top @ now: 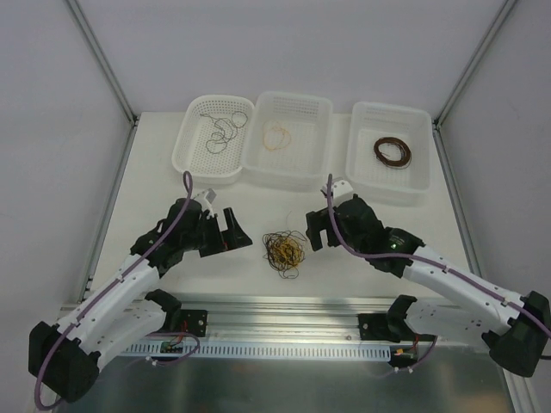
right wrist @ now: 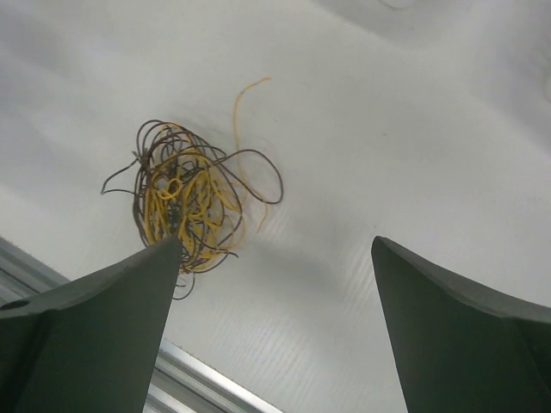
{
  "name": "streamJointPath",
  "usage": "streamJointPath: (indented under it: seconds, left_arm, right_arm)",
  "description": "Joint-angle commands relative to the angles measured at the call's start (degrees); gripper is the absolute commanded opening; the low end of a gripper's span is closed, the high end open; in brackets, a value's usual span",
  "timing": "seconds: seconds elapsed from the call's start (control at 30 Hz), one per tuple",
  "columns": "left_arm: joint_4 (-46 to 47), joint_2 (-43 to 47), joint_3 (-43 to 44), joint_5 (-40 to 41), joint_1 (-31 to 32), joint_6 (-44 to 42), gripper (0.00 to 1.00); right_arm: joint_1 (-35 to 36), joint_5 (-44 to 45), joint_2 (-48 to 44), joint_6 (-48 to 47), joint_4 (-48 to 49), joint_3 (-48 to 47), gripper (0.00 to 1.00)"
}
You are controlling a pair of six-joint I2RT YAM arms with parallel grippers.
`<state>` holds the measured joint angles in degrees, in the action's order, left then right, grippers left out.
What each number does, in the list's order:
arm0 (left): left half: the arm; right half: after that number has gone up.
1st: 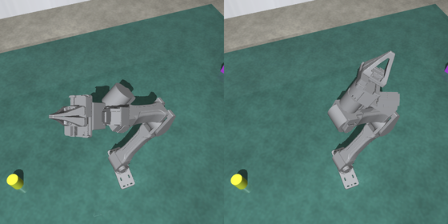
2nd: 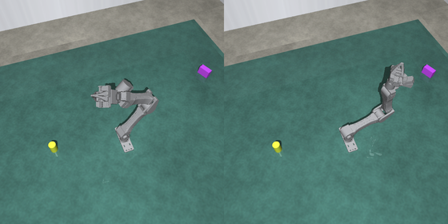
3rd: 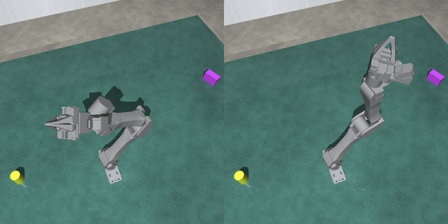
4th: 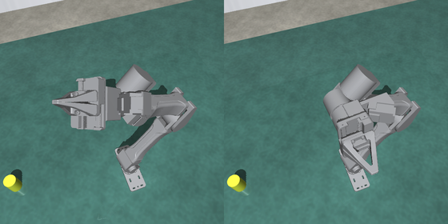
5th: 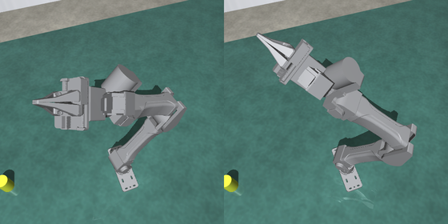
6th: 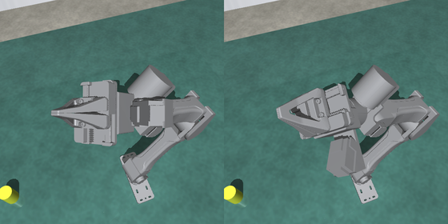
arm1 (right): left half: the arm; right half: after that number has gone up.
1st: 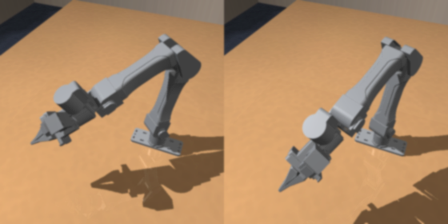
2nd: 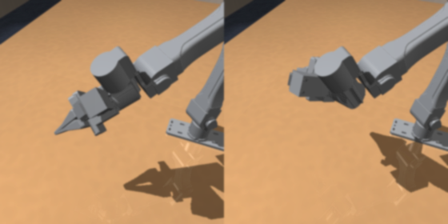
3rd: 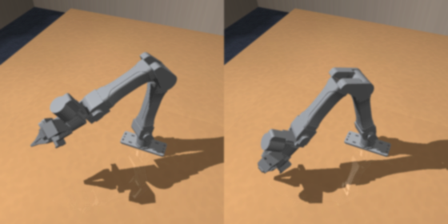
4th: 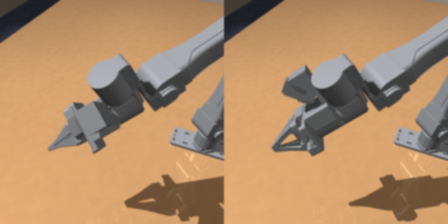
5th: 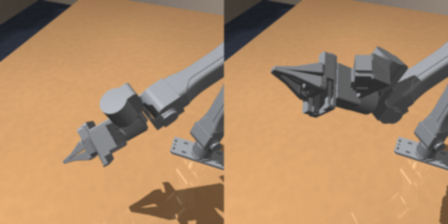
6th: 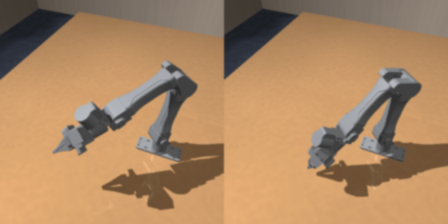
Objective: Untangle the cables
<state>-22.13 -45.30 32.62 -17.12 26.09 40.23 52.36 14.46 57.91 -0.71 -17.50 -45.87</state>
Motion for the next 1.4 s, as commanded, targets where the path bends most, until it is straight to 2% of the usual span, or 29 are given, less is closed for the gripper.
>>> streamJointPath:
  seconds: [0.0, 0.13, 0.3, 0.47, 0.7, 0.93, 1.17, 1.27, 1.3, 1.37]
  left_arm:
    - [4.02, -4.00, 4.29, 7.01, 4.84, 3.80, 0.99]
    - [5.17, -11.20, 7.89, 11.75, 12.30, 5.12, 0.99]
    - [5.87, -19.73, 11.49, 19.66, 17.68, 8.28, 0.98]
    - [7.80, -27.10, 13.61, 21.43, 19.70, 9.34, 0.93]
    - [10.79, -35.38, 16.68, 20.82, 21.81, 9.17, 0.85]
    - [14.57, -40.91, 14.58, 19.06, 22.34, 11.36, 0.75]
    - [19.05, -43.91, 11.59, 17.39, 22.34, 12.16, 0.45]
    - [20.19, -44.70, 11.15, 15.90, 22.43, 11.98, 0.25]
    - [20.28, -44.61, 10.97, 15.81, 22.52, 12.07, 0.13]
    - [20.72, -43.74, 10.10, 15.72, 22.60, 11.98, 0.03]
  right_arm:
    - [-2.26, 3.82, -5.42, 3.87, -1.31, 2.35, 0.97]
    - [-5.33, 4.18, -9.04, 5.01, -1.93, 4.99, 0.97]
    - [-6.74, 4.00, -11.68, 6.60, -2.10, 7.45, 0.97]
    - [-6.83, 0.40, -12.03, 8.88, 0.35, 10.88, 0.97]
    - [-6.92, -7.41, -8.35, 13.45, 8.87, 13.78, 0.99]
    - [-6.83, -11.02, -3.51, 14.25, 14.33, 14.05, 0.95]
    - [-5.69, -13.93, 2.99, 14.42, 19.06, 13.00, 0.88]
    - [-4.72, -16.30, 5.63, 14.95, 20.39, 12.91, 0.81]
    - [-4.63, -16.91, 6.33, 15.21, 20.74, 12.91, 0.79]
    - [-4.20, -17.62, 7.56, 15.48, 21.80, 12.82, 0.74]
